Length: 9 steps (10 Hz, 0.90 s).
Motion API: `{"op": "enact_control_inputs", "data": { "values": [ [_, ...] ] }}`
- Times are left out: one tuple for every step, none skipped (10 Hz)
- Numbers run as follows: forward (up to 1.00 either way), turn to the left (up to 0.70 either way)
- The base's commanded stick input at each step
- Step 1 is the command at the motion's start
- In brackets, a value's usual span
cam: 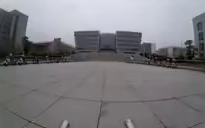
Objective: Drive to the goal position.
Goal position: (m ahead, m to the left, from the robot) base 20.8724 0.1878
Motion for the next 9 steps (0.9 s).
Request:
{"op": "enact_control_inputs", "data": {
  "values": [
    [1.00, -0.06],
    [1.00, -0.22],
    [1.00, -0.28],
    [1.00, -0.02],
    [1.00, -0.02],
    [1.00, -0.07],
    [1.00, -0.27],
    [1.00, -0.21],
    [1.00, 0.00]
  ]
}}
